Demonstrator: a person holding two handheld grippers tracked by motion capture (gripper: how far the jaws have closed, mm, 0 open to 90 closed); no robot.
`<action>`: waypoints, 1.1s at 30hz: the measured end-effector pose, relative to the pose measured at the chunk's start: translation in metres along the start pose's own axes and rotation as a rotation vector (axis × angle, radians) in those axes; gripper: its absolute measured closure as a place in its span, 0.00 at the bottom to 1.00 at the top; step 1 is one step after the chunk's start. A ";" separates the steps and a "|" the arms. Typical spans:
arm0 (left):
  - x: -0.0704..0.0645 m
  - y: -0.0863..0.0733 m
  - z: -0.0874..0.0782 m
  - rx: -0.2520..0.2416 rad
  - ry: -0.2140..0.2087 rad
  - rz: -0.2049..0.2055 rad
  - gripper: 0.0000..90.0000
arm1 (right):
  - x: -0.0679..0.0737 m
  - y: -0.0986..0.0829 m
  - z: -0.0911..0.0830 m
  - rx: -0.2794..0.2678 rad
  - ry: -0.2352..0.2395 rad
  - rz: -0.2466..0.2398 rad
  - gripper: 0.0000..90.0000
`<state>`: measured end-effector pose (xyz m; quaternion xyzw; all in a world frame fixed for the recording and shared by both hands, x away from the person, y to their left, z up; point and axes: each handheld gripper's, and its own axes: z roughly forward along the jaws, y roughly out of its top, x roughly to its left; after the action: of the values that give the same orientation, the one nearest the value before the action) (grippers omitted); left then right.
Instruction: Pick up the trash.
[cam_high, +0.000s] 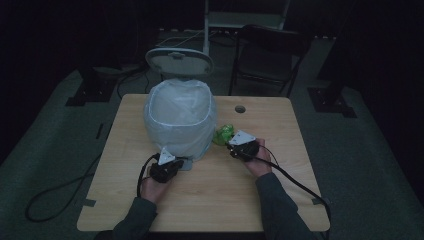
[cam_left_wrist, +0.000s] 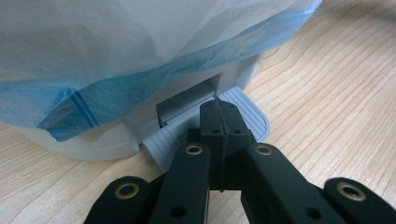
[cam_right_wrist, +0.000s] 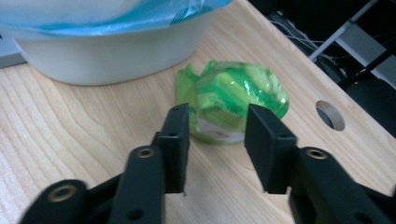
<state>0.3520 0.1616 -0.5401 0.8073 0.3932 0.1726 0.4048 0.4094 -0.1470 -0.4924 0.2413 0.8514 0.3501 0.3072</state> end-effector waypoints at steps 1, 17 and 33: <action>0.000 0.000 0.000 0.000 0.002 0.002 1.00 | -0.001 0.001 0.000 0.012 0.002 -0.006 0.59; 0.001 0.000 0.000 0.000 0.000 0.002 1.00 | 0.007 0.022 0.026 0.105 -0.083 -0.130 0.83; 0.001 0.000 0.000 -0.001 -0.002 0.002 1.00 | -0.002 0.020 0.012 0.072 -0.087 -0.087 0.99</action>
<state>0.3526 0.1623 -0.5401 0.8077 0.3921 0.1722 0.4053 0.4226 -0.1298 -0.4836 0.2301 0.8589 0.2949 0.3500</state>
